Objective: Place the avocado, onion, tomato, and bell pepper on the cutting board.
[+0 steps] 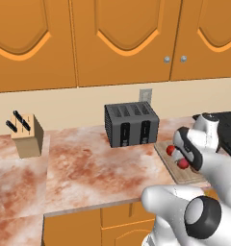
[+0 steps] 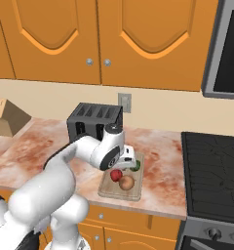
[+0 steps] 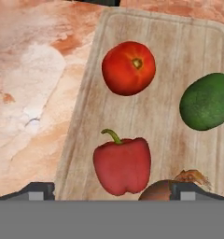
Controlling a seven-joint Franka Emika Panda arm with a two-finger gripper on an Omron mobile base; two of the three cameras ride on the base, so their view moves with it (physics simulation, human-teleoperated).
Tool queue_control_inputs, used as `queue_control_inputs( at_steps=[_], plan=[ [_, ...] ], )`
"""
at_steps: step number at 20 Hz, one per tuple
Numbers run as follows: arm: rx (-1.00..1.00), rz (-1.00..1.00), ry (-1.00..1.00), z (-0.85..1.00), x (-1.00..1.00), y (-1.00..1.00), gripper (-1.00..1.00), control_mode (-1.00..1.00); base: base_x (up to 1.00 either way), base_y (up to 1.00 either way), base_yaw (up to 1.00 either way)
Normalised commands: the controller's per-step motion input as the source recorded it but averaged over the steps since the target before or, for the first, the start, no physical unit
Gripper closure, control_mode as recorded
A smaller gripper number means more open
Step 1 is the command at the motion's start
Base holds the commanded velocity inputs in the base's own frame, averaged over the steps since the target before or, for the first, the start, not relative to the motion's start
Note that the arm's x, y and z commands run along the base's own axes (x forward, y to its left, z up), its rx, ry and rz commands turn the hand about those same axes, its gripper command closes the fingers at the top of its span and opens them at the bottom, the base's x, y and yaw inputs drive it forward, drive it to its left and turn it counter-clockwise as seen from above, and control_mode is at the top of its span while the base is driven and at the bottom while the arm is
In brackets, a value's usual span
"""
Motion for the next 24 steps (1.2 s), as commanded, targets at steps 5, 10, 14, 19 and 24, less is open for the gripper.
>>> queue_control_inputs(
  at_steps=[5,10,14,19,24],
  plan=[
    [0.0,0.0,-0.14,0.7,-0.73,0.29,-1.0,-1.0,0.0,0.0,0.0],
    [-0.04,0.0,-0.27,0.52,-0.81,0.31,-1.0,-1.0,0.0,0.0,0.0],
    [-0.08,0.0,-0.13,0.07,-0.24,0.14,-1.0,-1.0,0.0,0.0,0.0],
    [0.0,0.0,0.0,0.0,0.0,0.0,-1.0,-1.0,0.0,0.0,0.0],
    [0.0,0.0,0.0,0.0,0.0,0.0,-1.0,-1.0,0.0,0.0,0.0]
  ],
)
